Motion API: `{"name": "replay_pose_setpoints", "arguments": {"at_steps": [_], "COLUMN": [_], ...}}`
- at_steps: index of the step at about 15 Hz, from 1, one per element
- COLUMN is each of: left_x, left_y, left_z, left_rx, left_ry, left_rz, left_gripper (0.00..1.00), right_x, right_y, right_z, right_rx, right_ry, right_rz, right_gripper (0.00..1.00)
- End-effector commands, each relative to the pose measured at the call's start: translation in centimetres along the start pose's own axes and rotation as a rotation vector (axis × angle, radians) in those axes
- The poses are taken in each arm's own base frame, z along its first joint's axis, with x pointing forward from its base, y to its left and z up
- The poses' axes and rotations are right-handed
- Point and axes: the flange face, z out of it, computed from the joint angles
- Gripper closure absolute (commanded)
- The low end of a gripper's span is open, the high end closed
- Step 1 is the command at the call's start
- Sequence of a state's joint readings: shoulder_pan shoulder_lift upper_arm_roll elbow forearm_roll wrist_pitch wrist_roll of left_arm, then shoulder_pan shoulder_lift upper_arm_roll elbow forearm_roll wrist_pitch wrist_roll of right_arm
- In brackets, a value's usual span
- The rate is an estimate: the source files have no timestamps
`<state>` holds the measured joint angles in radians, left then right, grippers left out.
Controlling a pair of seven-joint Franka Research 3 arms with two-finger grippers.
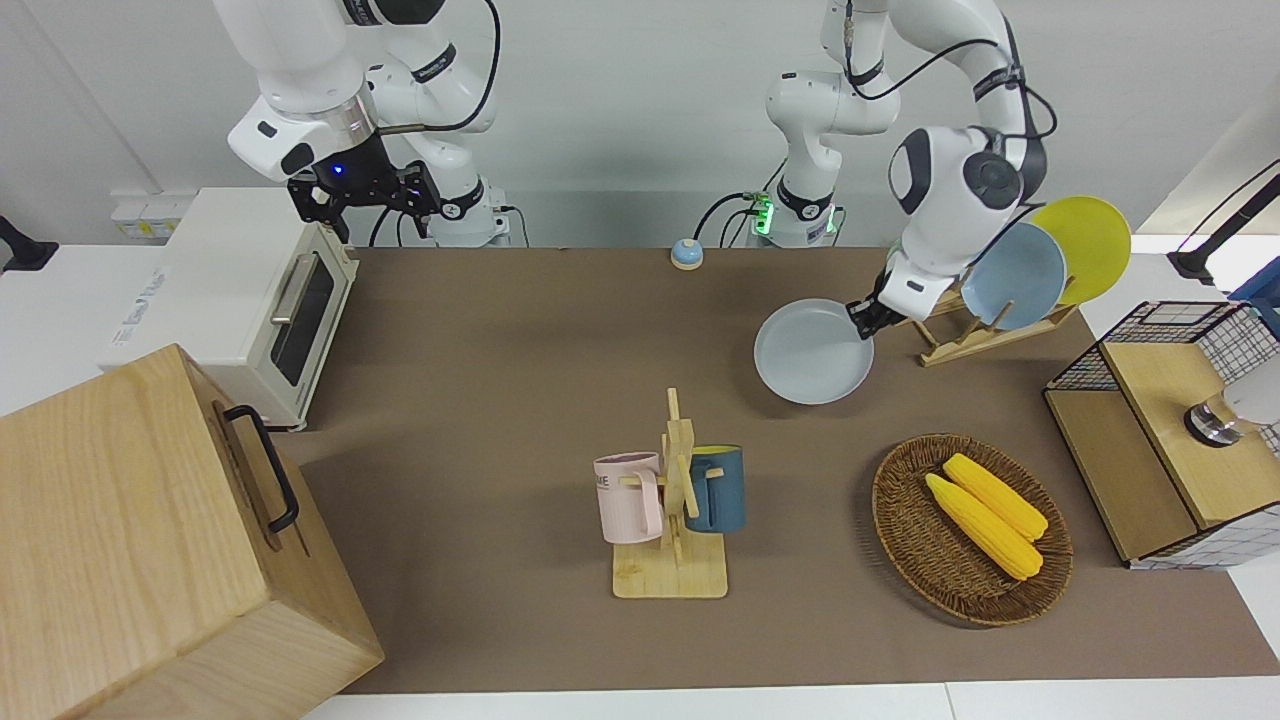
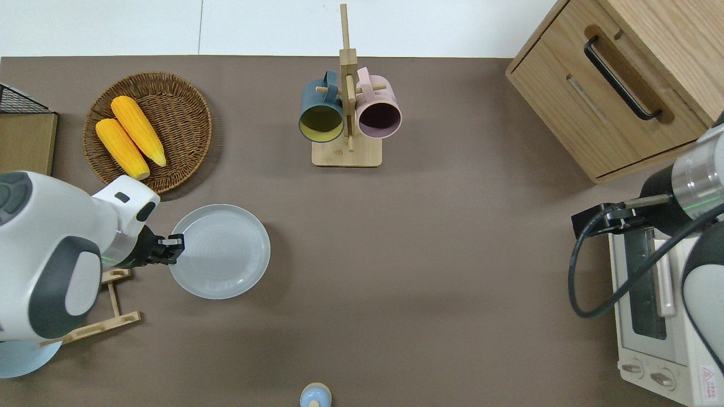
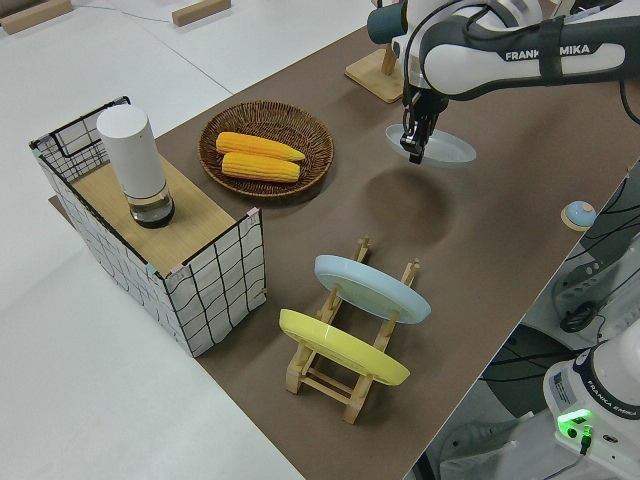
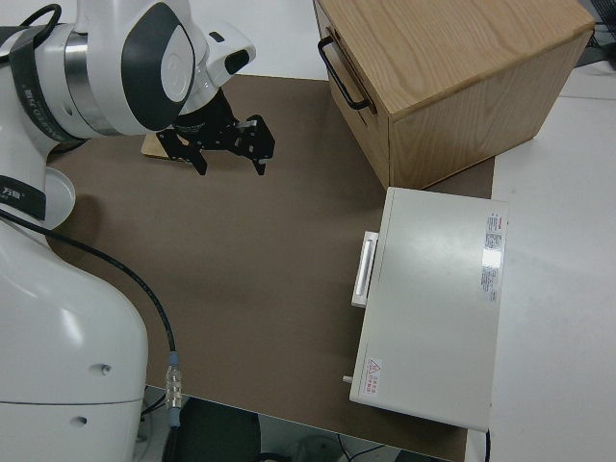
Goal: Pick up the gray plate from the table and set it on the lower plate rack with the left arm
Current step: 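Lift the gray plate with the left gripper and tilt it upright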
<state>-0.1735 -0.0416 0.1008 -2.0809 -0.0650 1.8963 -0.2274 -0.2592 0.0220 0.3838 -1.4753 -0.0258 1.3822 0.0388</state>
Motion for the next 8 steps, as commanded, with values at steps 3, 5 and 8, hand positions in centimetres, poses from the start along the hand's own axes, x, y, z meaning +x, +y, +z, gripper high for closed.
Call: {"name": "replay_pose_setpoints", "arguments": {"at_steps": [3,5,8], "left_x": [-0.8,-1.3,-1.8], "left_y": [-0.2,-0.4,-0.7], "left_z": [-10.1,-12.2,-14.2], "left_rx": [0.007,0.006,0.02], "left_ry": [-0.028,-0.025,-0.027], "left_rz": [-0.009,-0.01,-0.008], "left_gripper": [1.0,1.0,1.0], "right_x": [-0.2,-0.3,-0.2], "right_y": [0.3,0.2,0.2], "right_z": [-0.3,-0.4,-0.3], "right_rx": [-0.006,-0.005,-0.005], "right_ry": [-0.001,0.0,-0.001], "right_rz": [0.017,0.015,0.015], "right_gripper": [0.017,0.017,0.017]}}
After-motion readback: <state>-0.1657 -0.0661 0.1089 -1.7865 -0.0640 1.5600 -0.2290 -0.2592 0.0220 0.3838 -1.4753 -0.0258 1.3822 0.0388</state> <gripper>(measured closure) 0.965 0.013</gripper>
